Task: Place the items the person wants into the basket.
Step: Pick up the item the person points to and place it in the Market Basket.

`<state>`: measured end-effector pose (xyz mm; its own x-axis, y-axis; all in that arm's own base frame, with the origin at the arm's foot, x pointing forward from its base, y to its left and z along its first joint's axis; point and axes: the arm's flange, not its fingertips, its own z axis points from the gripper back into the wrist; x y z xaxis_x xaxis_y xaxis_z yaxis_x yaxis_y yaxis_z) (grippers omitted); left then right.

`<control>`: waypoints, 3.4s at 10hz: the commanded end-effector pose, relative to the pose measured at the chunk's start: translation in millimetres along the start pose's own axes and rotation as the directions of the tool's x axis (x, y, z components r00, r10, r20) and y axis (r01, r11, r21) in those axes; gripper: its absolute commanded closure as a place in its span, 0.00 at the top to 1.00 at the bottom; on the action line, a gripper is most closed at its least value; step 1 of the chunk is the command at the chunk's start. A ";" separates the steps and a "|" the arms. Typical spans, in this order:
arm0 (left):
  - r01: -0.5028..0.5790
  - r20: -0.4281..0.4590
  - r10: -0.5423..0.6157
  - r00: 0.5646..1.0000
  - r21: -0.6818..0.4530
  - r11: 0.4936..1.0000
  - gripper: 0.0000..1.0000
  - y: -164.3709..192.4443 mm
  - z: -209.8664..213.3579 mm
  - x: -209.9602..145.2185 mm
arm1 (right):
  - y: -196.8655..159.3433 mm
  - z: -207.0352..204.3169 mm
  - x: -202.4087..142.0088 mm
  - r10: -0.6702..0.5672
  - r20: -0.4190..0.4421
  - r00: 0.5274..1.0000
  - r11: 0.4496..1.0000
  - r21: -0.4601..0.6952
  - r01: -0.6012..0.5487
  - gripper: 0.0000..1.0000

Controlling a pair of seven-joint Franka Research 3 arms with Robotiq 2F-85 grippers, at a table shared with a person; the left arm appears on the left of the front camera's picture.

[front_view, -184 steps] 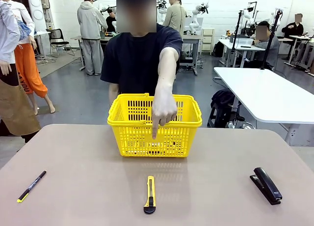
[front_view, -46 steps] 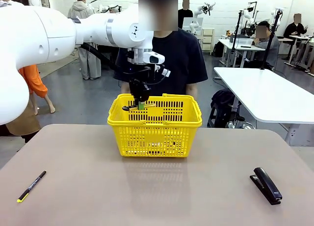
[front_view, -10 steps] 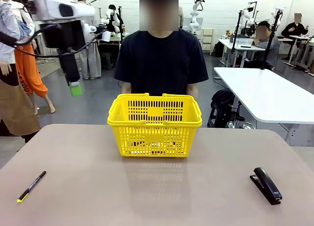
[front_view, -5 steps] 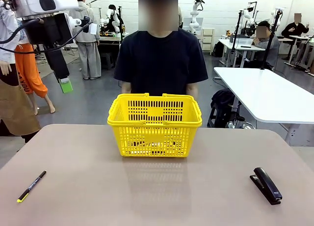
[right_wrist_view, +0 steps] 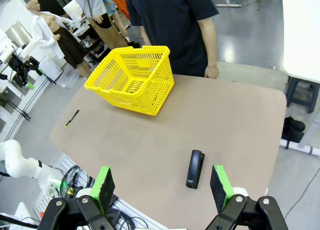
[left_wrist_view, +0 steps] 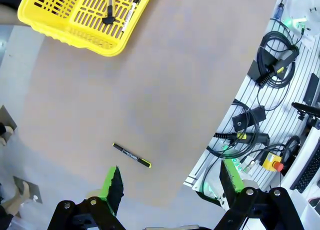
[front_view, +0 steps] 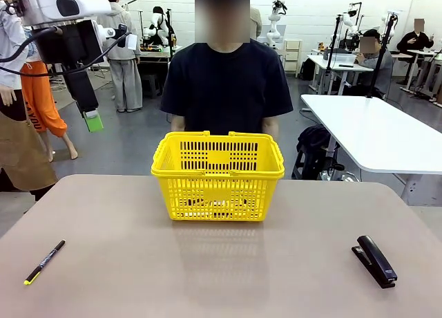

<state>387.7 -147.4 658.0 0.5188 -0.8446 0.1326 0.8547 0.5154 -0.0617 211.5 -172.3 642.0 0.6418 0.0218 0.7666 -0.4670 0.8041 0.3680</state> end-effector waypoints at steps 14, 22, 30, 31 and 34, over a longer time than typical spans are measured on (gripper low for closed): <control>0.449 0.377 -0.482 0.791 0.177 0.876 1.00 33.9 11.4 -117.2 | 0.9 0.2 1.6 -0.017 -0.015 1.000 1.000 -0.018 0.017 1.00; 0.431 0.771 -0.293 0.565 0.027 0.902 1.00 114.1 34.5 -291.6 | 0.9 0.2 1.6 -0.017 -0.015 1.000 1.000 -0.018 0.017 1.00; 0.234 0.741 -0.188 0.645 0.042 0.971 1.00 125.5 23.8 -347.3 | 0.9 0.2 1.6 -0.017 -0.015 1.000 1.000 -0.018 0.017 1.00; 0.199 0.729 -0.166 0.664 0.042 0.979 1.00 123.1 21.9 -345.6 | 0.9 0.2 1.6 -0.017 -0.015 1.000 1.000 -0.018 0.017 1.00; 0.230 0.743 -0.179 0.644 0.035 0.973 1.00 126.1 27.6 -350.5 | 0.9 0.2 1.6 -0.017 -0.015 1.000 1.000 -0.018 0.017 1.00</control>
<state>315.9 215.4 628.0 0.1770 -0.5340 0.8267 0.9457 0.3249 0.0073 211.4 -172.8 641.9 0.6415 0.0217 0.7668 -0.4668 0.8043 0.3678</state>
